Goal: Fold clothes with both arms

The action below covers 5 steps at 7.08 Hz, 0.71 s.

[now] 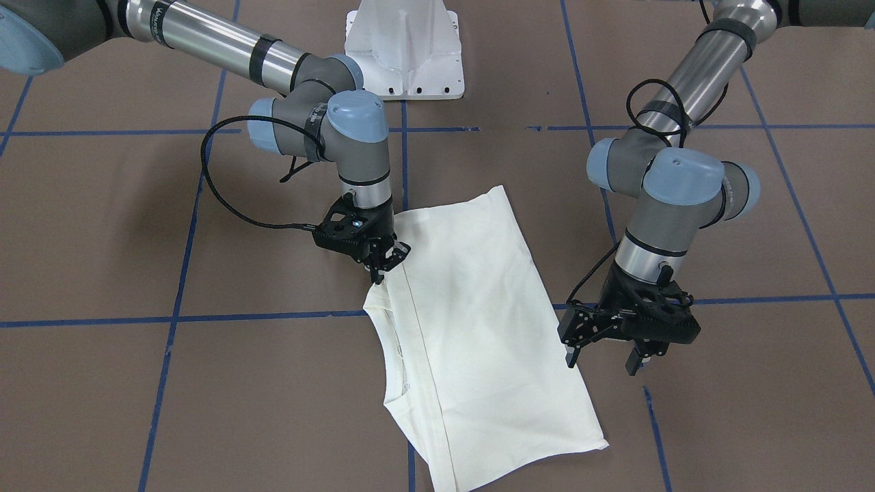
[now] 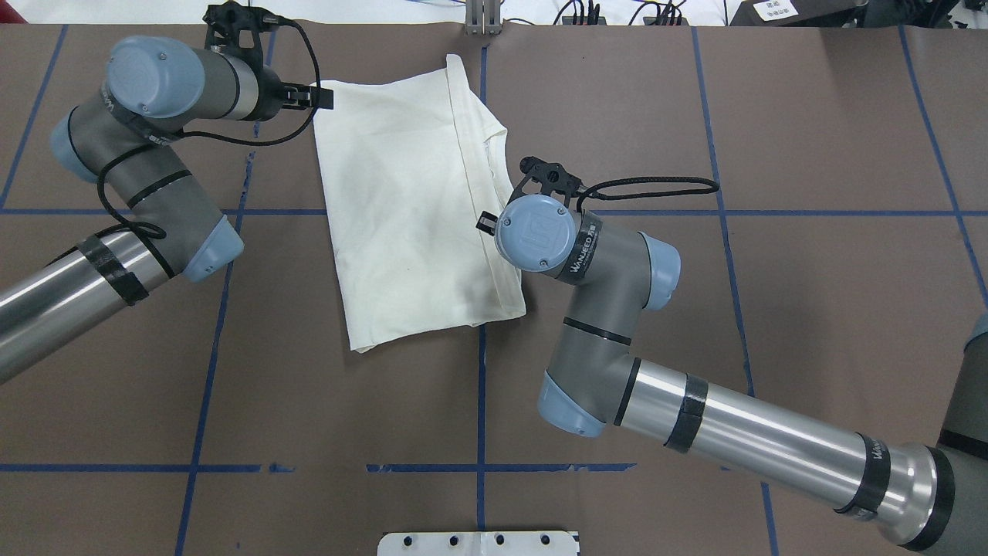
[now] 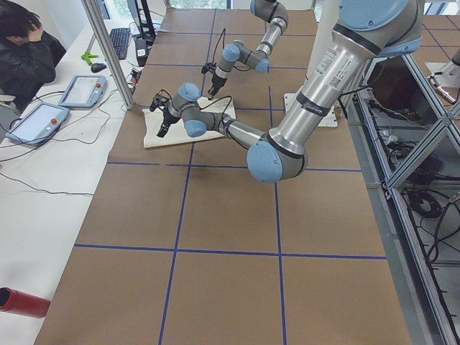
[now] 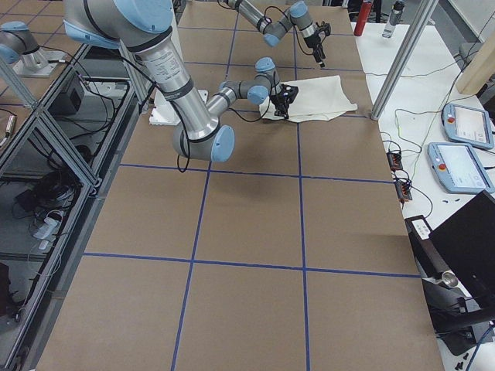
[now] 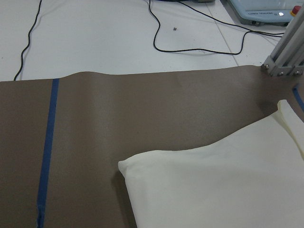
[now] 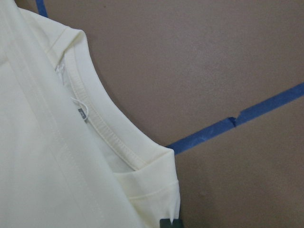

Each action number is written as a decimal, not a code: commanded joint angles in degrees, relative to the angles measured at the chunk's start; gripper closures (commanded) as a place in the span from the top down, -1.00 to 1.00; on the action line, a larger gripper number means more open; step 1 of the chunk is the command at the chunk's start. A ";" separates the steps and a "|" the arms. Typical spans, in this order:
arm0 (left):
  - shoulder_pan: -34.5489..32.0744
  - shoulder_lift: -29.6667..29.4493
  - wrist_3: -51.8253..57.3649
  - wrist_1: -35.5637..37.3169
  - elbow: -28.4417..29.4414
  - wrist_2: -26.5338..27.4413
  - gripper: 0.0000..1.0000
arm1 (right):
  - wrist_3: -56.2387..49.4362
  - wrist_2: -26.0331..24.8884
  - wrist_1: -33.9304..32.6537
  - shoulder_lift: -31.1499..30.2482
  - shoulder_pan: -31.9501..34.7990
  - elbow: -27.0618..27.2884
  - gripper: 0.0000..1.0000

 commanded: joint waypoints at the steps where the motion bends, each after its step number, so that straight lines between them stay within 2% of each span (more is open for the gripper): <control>1: 0.20 0.43 -0.04 -0.06 -0.90 -0.07 1.00 | -0.08 0.15 -0.30 -6.82 -0.07 8.68 -1.00; 2: 1.07 0.52 -0.13 0.03 -1.51 -0.07 1.00 | 0.01 -0.20 -0.30 -13.66 -1.55 16.75 -1.00; 3: 1.51 0.52 -0.22 0.03 -1.60 -0.07 1.00 | 0.10 -0.55 -0.30 -18.86 -3.04 21.96 -1.00; 5: 3.00 1.92 -0.30 0.03 -3.78 -0.07 1.00 | 0.10 -3.26 0.31 -26.44 -5.94 27.27 -1.00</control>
